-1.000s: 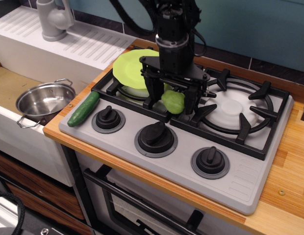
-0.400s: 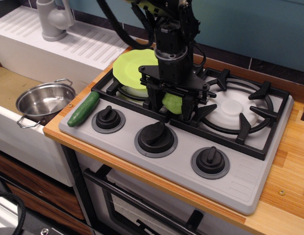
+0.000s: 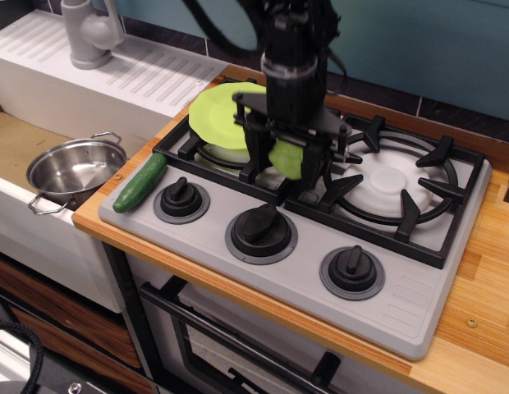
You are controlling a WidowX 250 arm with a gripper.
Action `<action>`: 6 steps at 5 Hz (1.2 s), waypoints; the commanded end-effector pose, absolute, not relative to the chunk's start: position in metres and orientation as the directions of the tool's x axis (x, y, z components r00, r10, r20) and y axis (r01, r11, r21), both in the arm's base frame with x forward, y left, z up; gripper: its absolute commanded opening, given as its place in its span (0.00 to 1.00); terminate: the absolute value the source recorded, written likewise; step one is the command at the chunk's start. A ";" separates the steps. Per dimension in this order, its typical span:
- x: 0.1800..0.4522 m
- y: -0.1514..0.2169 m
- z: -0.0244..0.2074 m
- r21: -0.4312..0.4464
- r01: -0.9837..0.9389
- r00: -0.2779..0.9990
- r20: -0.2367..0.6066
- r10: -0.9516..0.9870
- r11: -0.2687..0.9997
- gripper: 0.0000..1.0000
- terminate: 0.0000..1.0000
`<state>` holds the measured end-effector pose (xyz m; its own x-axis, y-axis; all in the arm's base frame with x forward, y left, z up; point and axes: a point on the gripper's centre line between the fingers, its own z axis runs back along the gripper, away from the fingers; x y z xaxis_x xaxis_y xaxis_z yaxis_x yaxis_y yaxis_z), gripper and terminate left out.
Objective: Put cauliflower on plate and pickle in pot or pan in sink
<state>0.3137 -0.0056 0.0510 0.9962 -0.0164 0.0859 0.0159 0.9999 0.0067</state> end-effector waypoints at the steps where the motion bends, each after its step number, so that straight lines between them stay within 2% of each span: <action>1: 0.338 0.013 0.130 0.058 0.043 0.991 0.124 -0.050 0.997 0.00 0.00; 3: 0.373 0.046 0.143 0.055 0.094 0.990 0.098 -0.099 0.994 0.00 0.00; 4: 0.383 0.060 0.135 0.042 0.106 0.989 0.099 -0.110 0.993 0.00 0.00; 6: 0.382 0.074 0.099 -0.003 0.082 0.992 0.097 -0.081 0.997 0.00 0.00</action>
